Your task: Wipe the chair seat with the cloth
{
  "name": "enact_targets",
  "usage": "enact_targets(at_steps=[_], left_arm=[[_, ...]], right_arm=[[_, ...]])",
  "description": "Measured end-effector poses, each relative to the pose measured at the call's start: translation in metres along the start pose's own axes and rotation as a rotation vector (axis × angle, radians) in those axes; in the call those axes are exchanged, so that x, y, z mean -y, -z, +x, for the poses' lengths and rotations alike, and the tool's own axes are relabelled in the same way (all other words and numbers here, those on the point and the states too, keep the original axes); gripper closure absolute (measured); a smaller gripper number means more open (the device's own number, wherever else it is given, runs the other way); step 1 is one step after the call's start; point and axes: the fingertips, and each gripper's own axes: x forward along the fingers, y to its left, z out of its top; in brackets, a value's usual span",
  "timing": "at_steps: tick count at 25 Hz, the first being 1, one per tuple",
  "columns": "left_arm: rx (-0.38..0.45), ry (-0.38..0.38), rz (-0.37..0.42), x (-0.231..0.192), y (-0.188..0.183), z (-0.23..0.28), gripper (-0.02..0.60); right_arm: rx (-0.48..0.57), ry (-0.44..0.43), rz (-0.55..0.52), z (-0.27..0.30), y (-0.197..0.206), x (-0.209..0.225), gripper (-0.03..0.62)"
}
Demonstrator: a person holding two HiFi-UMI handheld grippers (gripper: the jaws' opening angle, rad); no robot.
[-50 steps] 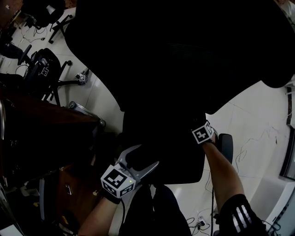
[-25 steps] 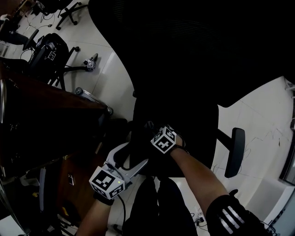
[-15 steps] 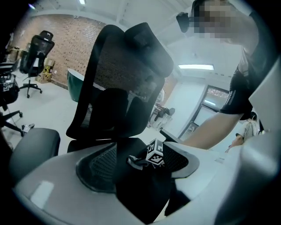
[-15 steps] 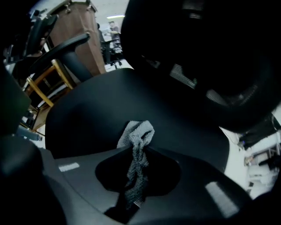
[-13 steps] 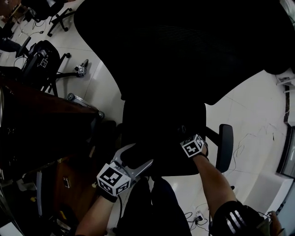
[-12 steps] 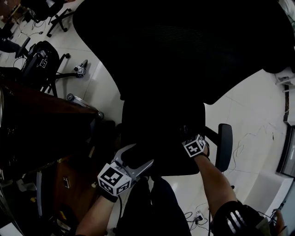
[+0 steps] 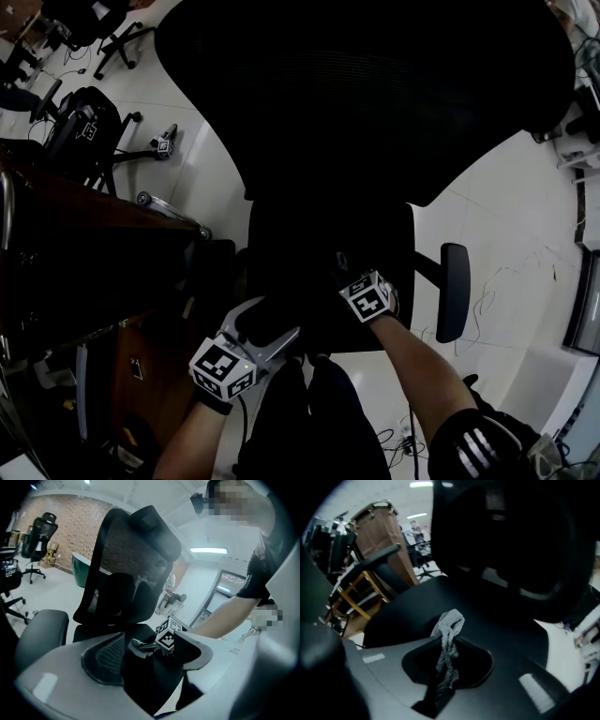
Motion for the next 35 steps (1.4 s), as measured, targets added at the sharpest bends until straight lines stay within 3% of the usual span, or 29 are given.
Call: enact_targets(at_steps=[4,7,12,17,27,31,35], left_arm=[[0.006,-0.039,-0.013,-0.009,0.007,-0.023,0.23],[0.013,-0.068,-0.012,-0.014,0.01,-0.036,0.232],[0.012,-0.088,-0.028,-0.014,0.015,-0.049,0.232],[-0.002,-0.053,-0.043,0.003,0.029,-0.038,0.232],[-0.041,0.056,-0.046,0.046,0.035,0.001,0.232],[-0.042,0.076,-0.048,0.054,0.036,0.006,0.232],[-0.04,0.066,-0.051,0.052,0.038,-0.003,0.232]], right_arm=[[0.037,-0.143,-0.117,0.028,-0.043,-0.098,0.546],[0.026,-0.218,-0.213,0.05,-0.054,-0.154,0.546],[-0.035,-0.24,-0.288,0.073,-0.031,-0.189,0.546],[-0.077,-0.191,-0.254,0.063,0.018,-0.152,0.546],[-0.196,0.014,-0.163,-0.01,0.131,-0.014,0.546],[-0.222,0.077,-0.109,-0.033,0.15,0.02,0.546],[-0.19,0.086,-0.063,-0.037,0.136,0.016,0.546]])
